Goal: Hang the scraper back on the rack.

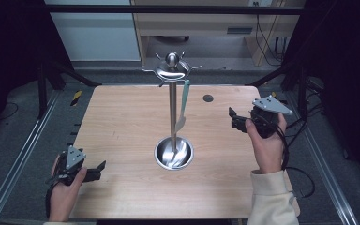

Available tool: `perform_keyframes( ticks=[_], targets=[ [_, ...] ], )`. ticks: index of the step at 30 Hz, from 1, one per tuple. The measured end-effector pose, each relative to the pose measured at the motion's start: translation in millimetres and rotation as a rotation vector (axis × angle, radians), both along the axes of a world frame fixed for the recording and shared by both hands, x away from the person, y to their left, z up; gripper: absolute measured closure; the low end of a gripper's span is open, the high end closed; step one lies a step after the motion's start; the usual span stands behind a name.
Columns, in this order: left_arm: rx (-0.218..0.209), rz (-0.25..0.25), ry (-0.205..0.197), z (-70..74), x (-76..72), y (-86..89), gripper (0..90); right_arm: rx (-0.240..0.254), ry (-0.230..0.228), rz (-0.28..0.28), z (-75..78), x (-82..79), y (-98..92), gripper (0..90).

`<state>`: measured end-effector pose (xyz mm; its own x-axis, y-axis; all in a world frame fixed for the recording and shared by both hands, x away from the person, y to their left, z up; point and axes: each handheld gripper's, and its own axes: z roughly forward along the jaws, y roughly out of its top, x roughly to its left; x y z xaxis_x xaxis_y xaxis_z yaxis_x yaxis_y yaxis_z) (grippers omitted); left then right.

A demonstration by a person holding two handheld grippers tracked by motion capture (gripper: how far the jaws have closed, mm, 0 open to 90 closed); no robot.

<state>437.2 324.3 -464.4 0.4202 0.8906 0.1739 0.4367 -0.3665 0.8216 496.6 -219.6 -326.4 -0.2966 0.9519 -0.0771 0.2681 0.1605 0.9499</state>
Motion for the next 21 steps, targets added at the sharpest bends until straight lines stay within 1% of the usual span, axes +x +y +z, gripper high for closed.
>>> perform_keyframes(
  ticks=[8, 12, 15, 18, 20, 21],
  targets=[
    [-0.005, 0.0, 0.001, 0.0, 0.1, 0.4, 2.7, -0.02, 0.027, 0.003, -18.1, 7.5, 3.4, 10.1],
    [-0.004, 0.0, 0.0, 0.1, 0.2, 0.2, 2.7, -0.02, 0.043, 0.006, -26.1, 10.4, 4.3, 10.2],
    [-0.005, 0.0, 0.0, 0.2, 0.1, 0.3, 2.6, -0.03, 0.054, 0.005, -32.7, 12.5, 2.9, 10.3],
    [-0.001, 0.0, -0.001, -0.1, 0.2, 0.2, 2.6, -0.043, 0.053, -0.008, -34.4, 12.9, 2.3, 10.3],
    [-0.002, 0.001, -0.003, 0.0, 0.3, -0.2, 2.6, -0.031, 0.05, -0.01, -37.4, 13.3, 1.0, 10.7],
    [-0.004, 0.001, -0.003, 0.0, 0.2, -0.4, 2.6, -0.033, 0.055, -0.01, -39.2, 13.7, 0.5, 10.7]
  ],
)
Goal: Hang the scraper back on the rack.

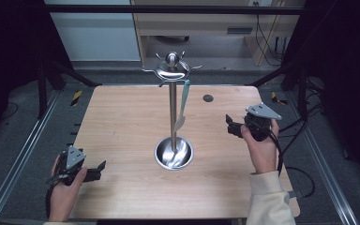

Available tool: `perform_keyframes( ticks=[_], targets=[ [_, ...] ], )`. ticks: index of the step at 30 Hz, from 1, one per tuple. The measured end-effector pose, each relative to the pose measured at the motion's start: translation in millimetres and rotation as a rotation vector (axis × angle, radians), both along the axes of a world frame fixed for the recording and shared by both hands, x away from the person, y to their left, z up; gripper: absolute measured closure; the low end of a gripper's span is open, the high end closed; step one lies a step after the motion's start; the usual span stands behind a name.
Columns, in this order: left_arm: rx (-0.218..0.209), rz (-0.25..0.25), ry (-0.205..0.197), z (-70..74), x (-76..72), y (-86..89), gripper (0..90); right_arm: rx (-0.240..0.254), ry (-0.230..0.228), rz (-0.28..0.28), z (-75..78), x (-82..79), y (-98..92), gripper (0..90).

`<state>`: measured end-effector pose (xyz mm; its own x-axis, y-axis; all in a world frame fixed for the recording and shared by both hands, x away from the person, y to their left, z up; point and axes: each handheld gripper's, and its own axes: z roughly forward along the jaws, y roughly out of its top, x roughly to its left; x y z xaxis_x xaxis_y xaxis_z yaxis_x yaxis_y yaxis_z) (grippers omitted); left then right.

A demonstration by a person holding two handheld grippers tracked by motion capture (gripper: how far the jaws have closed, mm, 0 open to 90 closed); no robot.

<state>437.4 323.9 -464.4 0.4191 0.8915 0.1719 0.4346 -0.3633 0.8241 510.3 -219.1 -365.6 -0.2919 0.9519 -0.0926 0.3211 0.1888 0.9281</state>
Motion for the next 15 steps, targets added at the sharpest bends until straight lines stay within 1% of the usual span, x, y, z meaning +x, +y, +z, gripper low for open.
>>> perform_keyframes(
  ticks=[5, 7, 8, 10, 15],
  targets=[
    [0.0, 0.001, 0.0, -0.1, 0.1, 0.2, 2.7, -0.009, 0.017, -0.007, -9.6, 2.7, 0.2, 10.7],
    [0.002, 0.0, 0.0, 0.0, 0.1, 0.3, 2.6, -0.031, 0.03, -0.009, -12.5, 4.1, 1.0, 10.6],
    [0.002, 0.0, 0.0, 0.0, 0.2, 0.3, 2.7, -0.04, 0.029, -0.012, -13.7, 4.4, 1.5, 10.6],
    [-0.001, 0.0, 0.0, 0.0, 0.1, 0.2, 2.6, -0.033, 0.032, -0.013, -17.0, 4.9, 1.8, 10.6],
    [0.0, 0.001, 0.001, 0.1, 0.0, 0.1, 2.6, -0.039, 0.052, -0.016, -24.9, 6.4, 1.7, 10.6]
  ],
)
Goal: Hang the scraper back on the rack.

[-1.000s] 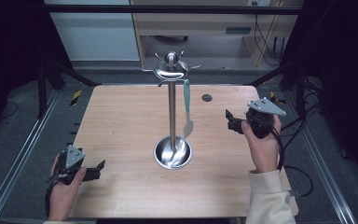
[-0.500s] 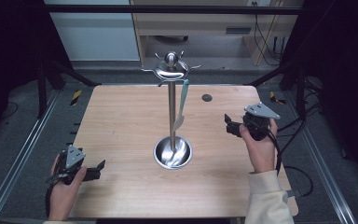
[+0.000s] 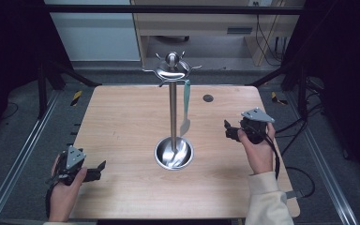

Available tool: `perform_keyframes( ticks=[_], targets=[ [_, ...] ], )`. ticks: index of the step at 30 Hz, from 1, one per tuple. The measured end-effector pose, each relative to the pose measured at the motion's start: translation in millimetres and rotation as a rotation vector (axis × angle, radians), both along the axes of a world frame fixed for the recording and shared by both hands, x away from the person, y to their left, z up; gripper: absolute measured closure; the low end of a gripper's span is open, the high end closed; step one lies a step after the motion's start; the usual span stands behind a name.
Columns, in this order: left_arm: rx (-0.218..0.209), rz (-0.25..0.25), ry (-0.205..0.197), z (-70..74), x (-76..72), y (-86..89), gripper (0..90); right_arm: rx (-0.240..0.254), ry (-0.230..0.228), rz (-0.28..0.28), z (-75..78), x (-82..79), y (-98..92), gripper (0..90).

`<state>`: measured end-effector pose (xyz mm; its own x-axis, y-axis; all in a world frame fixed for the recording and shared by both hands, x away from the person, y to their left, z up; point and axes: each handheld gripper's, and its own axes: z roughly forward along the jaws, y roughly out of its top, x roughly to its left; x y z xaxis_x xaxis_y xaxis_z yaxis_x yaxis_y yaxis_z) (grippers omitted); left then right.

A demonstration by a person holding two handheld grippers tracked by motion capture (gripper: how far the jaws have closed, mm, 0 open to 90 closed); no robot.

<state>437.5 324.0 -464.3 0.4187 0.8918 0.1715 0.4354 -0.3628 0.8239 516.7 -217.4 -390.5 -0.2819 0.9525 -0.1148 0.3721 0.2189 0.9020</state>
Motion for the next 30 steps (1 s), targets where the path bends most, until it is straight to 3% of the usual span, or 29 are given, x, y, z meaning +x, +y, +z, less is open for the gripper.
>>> perform_keyframes(
  ticks=[8, 18, 30],
  targets=[
    [0.001, -0.002, 0.004, -0.2, 0.2, -0.5, 2.6, -0.011, 0.023, 0.0, -12.9, 2.0, -1.0, 10.7],
    [0.002, 0.005, 0.001, 0.4, 0.1, 1.6, 2.7, -0.041, 0.063, 0.022, -40.3, 1.6, 4.6, 10.8],
    [0.006, 0.002, 0.003, -0.4, 0.8, 0.0, 2.6, -0.004, 0.128, 0.067, -72.3, 8.3, 8.1, 11.2]
  ],
)
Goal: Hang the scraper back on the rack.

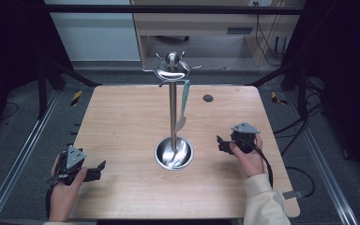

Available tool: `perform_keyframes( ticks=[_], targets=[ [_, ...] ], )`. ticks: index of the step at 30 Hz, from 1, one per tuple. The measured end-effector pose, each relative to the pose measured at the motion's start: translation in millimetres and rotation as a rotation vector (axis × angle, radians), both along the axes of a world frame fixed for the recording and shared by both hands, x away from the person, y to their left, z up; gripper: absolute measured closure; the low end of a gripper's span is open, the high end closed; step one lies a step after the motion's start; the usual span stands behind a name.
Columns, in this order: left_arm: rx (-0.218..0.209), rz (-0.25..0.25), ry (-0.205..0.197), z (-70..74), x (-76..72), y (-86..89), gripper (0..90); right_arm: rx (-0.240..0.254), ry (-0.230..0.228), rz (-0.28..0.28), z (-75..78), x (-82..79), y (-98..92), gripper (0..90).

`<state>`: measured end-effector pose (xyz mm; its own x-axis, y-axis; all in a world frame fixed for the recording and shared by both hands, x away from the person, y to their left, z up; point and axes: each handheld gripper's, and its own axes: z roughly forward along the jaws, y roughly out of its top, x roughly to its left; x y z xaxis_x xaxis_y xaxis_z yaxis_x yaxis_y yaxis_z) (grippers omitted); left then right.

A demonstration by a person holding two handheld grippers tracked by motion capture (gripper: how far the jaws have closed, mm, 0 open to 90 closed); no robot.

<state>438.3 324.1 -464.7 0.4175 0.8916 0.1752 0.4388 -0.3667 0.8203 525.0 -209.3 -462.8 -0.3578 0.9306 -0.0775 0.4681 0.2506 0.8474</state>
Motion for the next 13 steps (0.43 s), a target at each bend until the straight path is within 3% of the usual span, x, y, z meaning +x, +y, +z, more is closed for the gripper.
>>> perform_keyframes(
  ticks=[13],
  targets=[
    [0.005, -0.004, 0.002, -0.4, 0.9, -0.5, 2.6, 0.003, 0.038, 0.028, -7.5, 2.7, 5.7, 11.5]
  ],
)
